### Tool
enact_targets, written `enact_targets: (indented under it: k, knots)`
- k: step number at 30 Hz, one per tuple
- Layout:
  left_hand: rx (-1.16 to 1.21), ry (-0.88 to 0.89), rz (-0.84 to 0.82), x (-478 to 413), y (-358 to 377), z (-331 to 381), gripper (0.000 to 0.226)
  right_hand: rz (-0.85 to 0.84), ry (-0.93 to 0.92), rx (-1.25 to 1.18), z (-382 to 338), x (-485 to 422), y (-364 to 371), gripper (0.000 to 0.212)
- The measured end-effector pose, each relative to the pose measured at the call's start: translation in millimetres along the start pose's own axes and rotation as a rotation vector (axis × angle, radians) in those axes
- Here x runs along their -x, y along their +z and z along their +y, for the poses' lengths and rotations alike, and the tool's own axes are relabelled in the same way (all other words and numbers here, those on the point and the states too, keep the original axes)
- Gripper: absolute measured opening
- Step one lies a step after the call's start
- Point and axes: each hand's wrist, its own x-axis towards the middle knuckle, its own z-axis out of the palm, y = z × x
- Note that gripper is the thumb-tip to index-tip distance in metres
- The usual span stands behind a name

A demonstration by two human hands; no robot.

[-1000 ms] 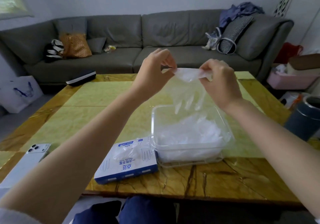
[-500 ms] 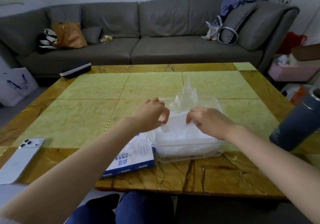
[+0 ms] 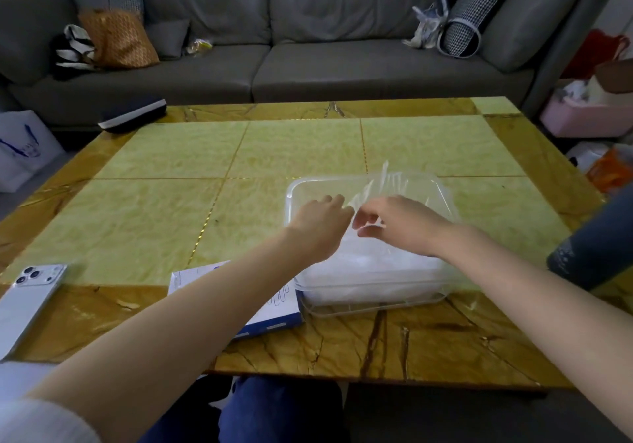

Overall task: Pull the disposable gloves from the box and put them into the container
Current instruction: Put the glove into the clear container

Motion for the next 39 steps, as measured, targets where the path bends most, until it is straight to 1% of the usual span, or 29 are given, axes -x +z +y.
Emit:
enact_targets:
  k: [2, 5, 7, 11, 15, 20, 21, 23, 25, 28, 30, 31, 33, 35, 37, 39]
  knots:
    - [0.057, 0.008, -0.143, -2, 8, 7, 0.039, -0.099, 0.010, 0.072, 7, -5, 11, 0.018]
    - [0.020, 0.020, -0.385, -5, 21, 12, 0.045, -0.230, 0.067, 0.170, 17, -9, 24, 0.021]
    - [0.027, -0.004, -0.468, -7, 26, 13, 0.043, -0.307, 0.130, 0.217, 21, -11, 27, 0.026]
    - [0.050, -0.058, -0.525, -8, 28, 14, 0.049, -0.423, 0.165, 0.342, 26, -14, 26, 0.034]
    - [0.052, -0.058, -0.546, -7, 28, 15, 0.049, -0.469, 0.195, 0.400, 27, -17, 27, 0.042]
    - [0.057, -0.015, -0.553, -8, 17, 9, 0.039, -0.488, 0.261, 0.345, 17, -11, 14, 0.035]
    - [0.071, -0.001, -0.525, -7, 12, 6, 0.039, -0.479, 0.265, 0.355, 12, -10, 11, 0.034]
    - [0.120, -0.010, -0.418, -2, 0, -2, 0.041, -0.448, 0.253, 0.386, -1, -9, 5, 0.027]
    - [0.150, -0.032, -0.223, 7, -10, -9, 0.040, -0.367, 0.232, 0.394, -21, -7, 0, 0.023]
    - [0.234, -0.093, 0.131, 33, -19, -21, 0.037, -0.127, 0.146, 0.425, -53, -5, -1, 0.024]
    - [0.321, -0.187, 0.300, 59, -17, -37, 0.035, 0.050, 0.044, 0.405, -73, -2, 4, 0.025]
    - [0.351, -0.244, 0.349, 72, -12, -47, 0.034, 0.124, -0.010, 0.357, -82, -1, 9, 0.027]
    - [0.398, -0.369, 0.354, 100, 2, -66, 0.031, 0.232, -0.116, 0.242, -99, -1, 22, 0.029]
    - [0.427, -0.475, 0.244, 125, 20, -80, 0.032, 0.301, -0.227, 0.171, -115, -4, 40, 0.030]
    - [0.418, -0.533, 0.077, 147, 40, -87, 0.036, 0.287, -0.323, 0.138, -132, -11, 59, 0.031]
    - [0.416, -0.548, -0.062, 162, 60, -90, 0.044, 0.185, -0.381, 0.144, -150, -17, 78, 0.032]
